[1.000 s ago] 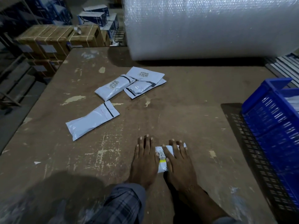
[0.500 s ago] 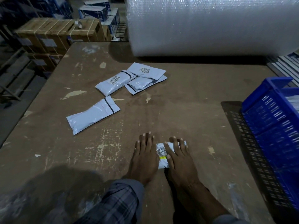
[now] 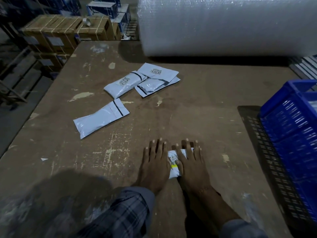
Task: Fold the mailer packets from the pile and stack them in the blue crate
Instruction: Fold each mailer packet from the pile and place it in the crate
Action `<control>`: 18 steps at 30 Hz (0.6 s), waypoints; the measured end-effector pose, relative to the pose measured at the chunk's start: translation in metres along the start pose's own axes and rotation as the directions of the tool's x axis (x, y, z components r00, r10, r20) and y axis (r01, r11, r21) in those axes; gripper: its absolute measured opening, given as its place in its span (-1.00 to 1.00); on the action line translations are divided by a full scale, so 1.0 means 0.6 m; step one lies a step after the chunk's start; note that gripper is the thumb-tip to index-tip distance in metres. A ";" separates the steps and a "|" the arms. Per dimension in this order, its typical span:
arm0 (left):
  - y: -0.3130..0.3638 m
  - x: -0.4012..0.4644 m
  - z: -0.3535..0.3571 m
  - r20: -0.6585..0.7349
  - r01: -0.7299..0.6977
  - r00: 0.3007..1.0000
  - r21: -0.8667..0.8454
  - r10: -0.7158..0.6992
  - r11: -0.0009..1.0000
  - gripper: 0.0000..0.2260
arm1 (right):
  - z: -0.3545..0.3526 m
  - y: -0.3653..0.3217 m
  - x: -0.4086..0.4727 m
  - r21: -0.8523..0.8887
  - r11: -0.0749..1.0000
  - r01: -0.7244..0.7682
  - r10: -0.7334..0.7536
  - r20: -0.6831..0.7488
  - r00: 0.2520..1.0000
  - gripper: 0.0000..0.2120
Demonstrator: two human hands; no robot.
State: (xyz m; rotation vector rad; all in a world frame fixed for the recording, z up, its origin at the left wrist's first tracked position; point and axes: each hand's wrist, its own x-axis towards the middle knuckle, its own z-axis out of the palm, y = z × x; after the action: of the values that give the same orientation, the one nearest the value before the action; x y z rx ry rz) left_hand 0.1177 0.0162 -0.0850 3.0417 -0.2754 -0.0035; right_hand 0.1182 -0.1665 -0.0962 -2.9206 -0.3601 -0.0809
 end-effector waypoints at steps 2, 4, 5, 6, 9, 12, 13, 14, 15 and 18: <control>0.004 -0.009 0.005 -0.018 -0.043 0.999 0.002 0.043 0.999 -0.41 | 0.000 0.005 0.024 0.015 1.000 -0.026 0.026 0.017 1.000 -0.52; 0.002 -0.019 0.011 -0.019 -0.097 0.995 0.022 0.097 0.995 -0.43 | -0.002 0.008 0.048 0.020 0.998 -0.065 0.064 0.075 0.995 -0.51; 0.000 -0.024 0.013 -0.025 -0.126 0.992 0.032 0.126 0.992 -0.43 | -0.003 0.006 0.051 0.027 0.996 -0.081 0.078 0.098 0.992 -0.51; -0.005 -0.025 0.013 -0.025 -0.155 0.987 0.043 0.156 0.987 -0.42 | -0.006 0.003 0.048 0.028 0.997 -0.078 0.075 0.085 0.994 -0.51; -0.025 -0.010 0.002 0.005 -0.178 0.984 0.080 0.178 0.981 -0.41 | -0.009 -0.005 0.010 -0.010 1.000 0.028 -0.028 0.013 1.000 -0.38; -0.019 0.003 -0.005 0.053 -0.071 0.996 0.087 0.066 0.994 -0.41 | -0.015 -0.004 -0.018 -0.014 0.997 0.075 -0.074 0.040 0.996 -0.24; -0.010 0.000 -0.002 0.063 -0.050 0.997 0.084 0.045 0.995 -0.41 | -0.012 0.000 -0.019 -0.015 0.997 0.071 -0.070 0.045 0.996 -0.30; -0.002 -0.004 0.001 0.078 -0.044 0.996 0.077 0.038 0.996 -0.41 | -0.011 0.003 -0.013 0.005 0.999 0.046 -0.047 0.048 0.998 -0.38; 0.001 -0.007 0.004 0.097 -0.051 0.994 0.058 0.046 0.997 -0.41 | -0.012 0.003 -0.001 0.042 0.999 0.010 -0.013 0.060 0.998 -0.47; -0.016 -0.003 0.002 0.167 -0.121 0.978 -0.047 0.127 0.992 -0.37 | -0.021 -0.001 0.029 0.070 0.996 -0.047 0.041 0.087 0.995 -0.54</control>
State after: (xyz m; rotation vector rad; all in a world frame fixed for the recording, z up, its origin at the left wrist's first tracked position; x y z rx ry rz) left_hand 0.1178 0.0258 -0.0872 2.9851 -0.4722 -0.2568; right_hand 0.1345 -0.1643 -0.0826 -2.8649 -0.3049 0.0623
